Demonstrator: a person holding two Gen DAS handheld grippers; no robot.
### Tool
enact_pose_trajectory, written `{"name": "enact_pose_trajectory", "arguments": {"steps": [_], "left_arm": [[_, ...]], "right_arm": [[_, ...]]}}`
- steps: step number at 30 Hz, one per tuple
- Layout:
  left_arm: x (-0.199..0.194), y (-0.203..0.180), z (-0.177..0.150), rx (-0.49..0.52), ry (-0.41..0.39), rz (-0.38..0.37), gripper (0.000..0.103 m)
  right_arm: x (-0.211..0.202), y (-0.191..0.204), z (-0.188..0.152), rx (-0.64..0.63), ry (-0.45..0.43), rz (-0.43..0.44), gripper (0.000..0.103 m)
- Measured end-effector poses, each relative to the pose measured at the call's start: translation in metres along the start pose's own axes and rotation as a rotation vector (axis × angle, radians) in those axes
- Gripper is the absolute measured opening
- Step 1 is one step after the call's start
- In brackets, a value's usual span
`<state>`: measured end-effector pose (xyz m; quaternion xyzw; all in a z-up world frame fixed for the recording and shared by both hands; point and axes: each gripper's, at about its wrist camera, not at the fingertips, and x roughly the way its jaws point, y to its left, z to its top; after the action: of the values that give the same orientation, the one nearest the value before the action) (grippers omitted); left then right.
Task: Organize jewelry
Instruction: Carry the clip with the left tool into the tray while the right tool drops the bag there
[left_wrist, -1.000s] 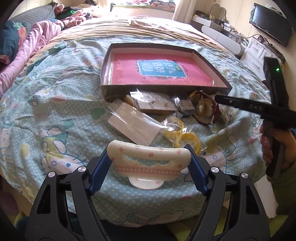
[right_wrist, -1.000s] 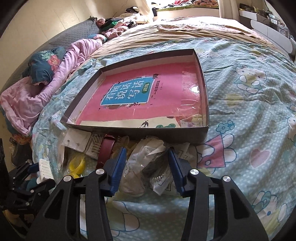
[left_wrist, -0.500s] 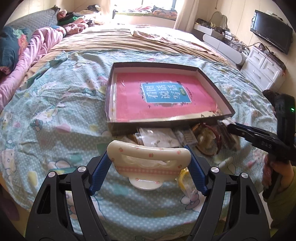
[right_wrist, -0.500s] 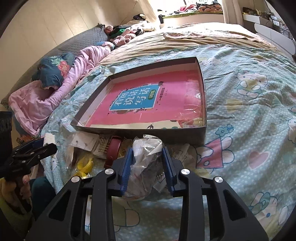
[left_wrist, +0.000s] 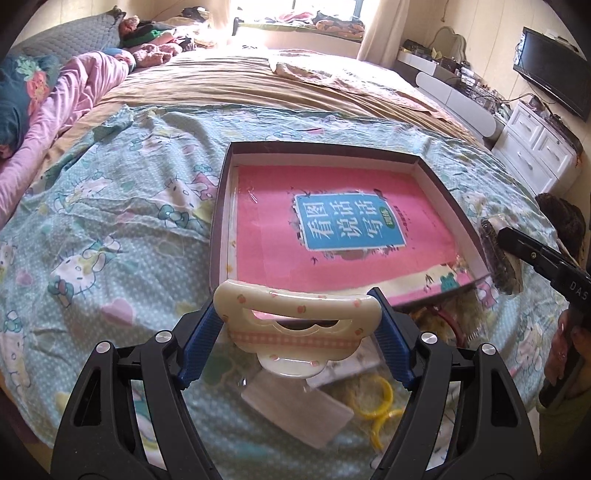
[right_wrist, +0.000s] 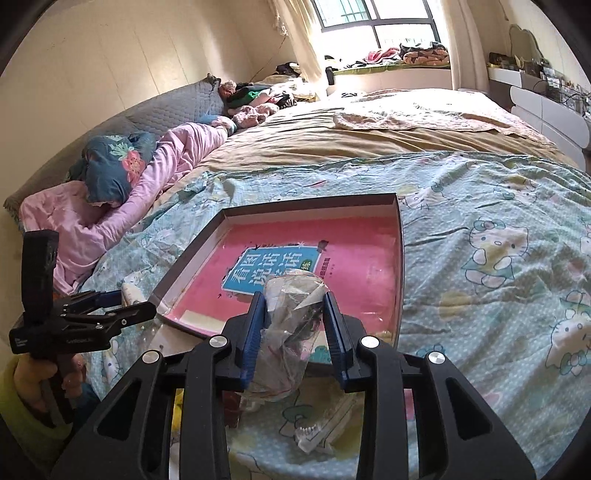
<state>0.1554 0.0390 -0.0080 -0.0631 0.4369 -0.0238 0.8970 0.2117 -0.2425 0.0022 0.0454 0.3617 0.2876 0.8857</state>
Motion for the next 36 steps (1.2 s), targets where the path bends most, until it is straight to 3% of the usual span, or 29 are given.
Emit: {"name": "enact_pose_trajectory", "arguments": {"steps": [6,13,25,30,34,36], "left_arm": [[0.023,0.005,0.016,-0.027,0.013,0.005,0.069],[0.048,0.004,0.025,-0.029,0.041,0.015,0.069],[0.070,0.001,0.031,-0.015,0.062,0.026,0.069],[0.069,0.001,0.029,-0.016,0.064,0.033,0.069],[0.064,-0.002,0.028,-0.007,0.056,0.043,0.070],[0.058,-0.004,0.029,-0.003,0.040,0.038,0.076]], "right_arm": [[0.029,-0.011,0.013,0.008,0.015,-0.041,0.031],[0.061,-0.026,0.005,0.033,0.079,-0.097,0.031],[0.064,-0.034,-0.002,0.054,0.085,-0.134,0.034],[0.050,-0.033,0.004,0.051,0.041,-0.138,0.042],[0.038,-0.031,0.004,0.051,0.014,-0.142,0.057],[0.031,-0.029,0.004,0.053,-0.001,-0.140,0.063]]}}
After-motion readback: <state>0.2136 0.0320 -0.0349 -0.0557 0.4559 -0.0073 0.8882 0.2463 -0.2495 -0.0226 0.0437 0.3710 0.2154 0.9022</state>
